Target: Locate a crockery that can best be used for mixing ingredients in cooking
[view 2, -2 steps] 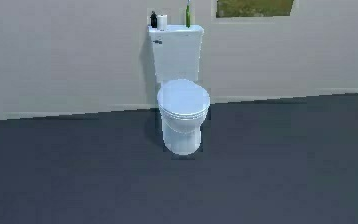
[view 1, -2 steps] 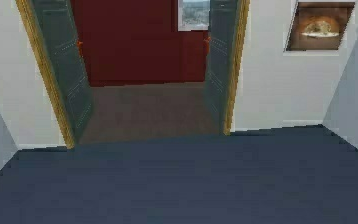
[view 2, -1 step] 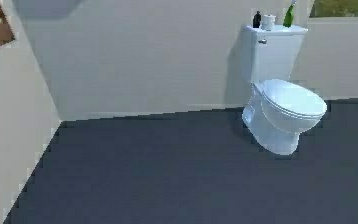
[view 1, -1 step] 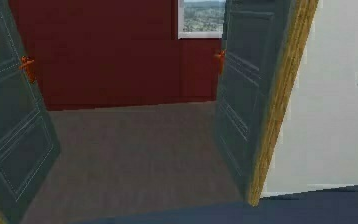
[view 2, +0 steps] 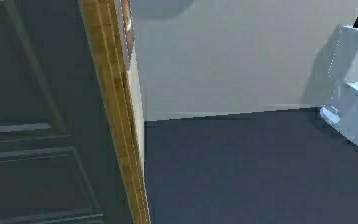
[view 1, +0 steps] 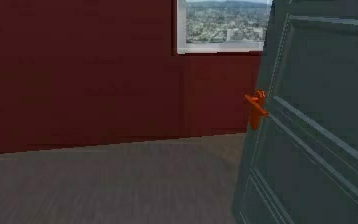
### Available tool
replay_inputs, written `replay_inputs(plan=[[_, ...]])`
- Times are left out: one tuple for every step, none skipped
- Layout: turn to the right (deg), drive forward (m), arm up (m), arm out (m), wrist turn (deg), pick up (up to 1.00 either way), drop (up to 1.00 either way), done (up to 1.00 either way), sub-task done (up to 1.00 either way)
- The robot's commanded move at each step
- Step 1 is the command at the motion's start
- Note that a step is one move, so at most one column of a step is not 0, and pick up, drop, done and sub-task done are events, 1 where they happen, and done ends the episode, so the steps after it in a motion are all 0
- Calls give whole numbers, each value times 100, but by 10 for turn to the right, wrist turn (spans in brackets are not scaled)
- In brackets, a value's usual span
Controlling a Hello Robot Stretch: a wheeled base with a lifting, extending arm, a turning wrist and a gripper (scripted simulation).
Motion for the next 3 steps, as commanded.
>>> replay_inputs(plan=[[0, 100, 0, 0, 0, 0, 0, 0, 0], [-30, 0, 0, 0, 0, 0, 0, 0, 0], [0, 30, 0, 0, 0, 0, 0, 0, 0]])
